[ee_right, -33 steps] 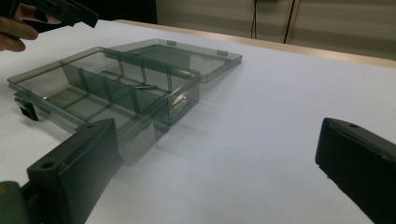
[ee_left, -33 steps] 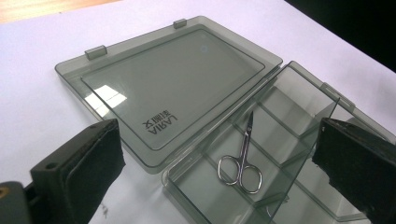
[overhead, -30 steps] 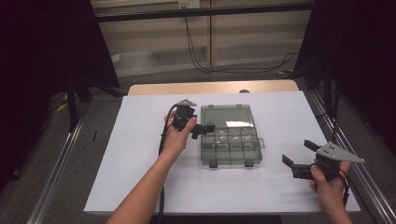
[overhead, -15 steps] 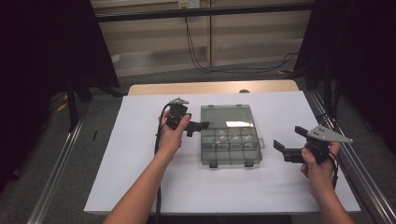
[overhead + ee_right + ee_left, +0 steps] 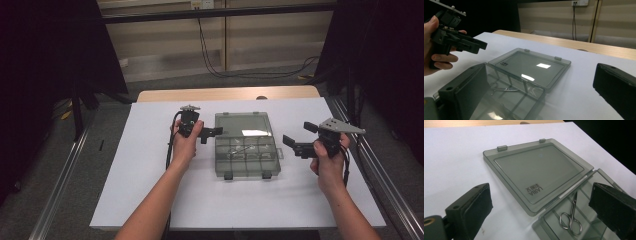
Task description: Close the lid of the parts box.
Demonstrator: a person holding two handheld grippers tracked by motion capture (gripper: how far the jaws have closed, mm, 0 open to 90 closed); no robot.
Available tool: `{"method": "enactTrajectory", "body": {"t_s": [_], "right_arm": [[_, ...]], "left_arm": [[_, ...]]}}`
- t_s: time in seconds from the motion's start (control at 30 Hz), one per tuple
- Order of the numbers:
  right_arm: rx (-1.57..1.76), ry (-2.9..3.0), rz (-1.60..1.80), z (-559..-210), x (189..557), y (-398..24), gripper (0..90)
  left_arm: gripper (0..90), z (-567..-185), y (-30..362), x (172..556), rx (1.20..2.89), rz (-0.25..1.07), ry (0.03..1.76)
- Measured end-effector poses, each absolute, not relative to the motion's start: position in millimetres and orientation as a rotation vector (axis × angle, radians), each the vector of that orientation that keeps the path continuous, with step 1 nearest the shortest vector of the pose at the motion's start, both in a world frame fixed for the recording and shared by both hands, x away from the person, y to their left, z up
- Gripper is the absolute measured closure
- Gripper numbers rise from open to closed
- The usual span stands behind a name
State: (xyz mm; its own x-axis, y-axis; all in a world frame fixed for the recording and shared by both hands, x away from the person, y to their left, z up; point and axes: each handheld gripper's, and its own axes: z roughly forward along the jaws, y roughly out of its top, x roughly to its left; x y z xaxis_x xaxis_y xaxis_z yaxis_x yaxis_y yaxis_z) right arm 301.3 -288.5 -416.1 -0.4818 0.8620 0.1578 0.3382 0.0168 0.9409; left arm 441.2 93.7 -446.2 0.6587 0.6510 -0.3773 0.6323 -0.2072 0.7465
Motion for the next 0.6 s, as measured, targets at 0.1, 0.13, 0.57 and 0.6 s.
{"method": "enactTrajectory", "body": {"t_s": [0.1, 0.13, 0.57, 0.6], "right_arm": [[1.228, 1.855, 1.506, -414.5, 309.8, -283.4, 0.0], [1.229, 1.858, 1.505, -414.5, 311.9, -282.6, 0.0], [1.308, 1.899, 1.522, -419.8, 344.7, -277.6, 0.0], [1.312, 1.904, 1.514, -420.2, 347.5, -276.8, 0.1]], "left_arm": [[4.7, -447.3, 93.3, 443.6, 1.889, -0.004, 1.004], [4.9, -447.8, 92.2, 444.2, 1.878, -0.011, 1.009], [4.9, -460.2, 81.1, 457.8, 1.869, -0.059, 1.078], [5.0, -460.5, 80.6, 458.1, 1.862, -0.061, 1.085]]}}
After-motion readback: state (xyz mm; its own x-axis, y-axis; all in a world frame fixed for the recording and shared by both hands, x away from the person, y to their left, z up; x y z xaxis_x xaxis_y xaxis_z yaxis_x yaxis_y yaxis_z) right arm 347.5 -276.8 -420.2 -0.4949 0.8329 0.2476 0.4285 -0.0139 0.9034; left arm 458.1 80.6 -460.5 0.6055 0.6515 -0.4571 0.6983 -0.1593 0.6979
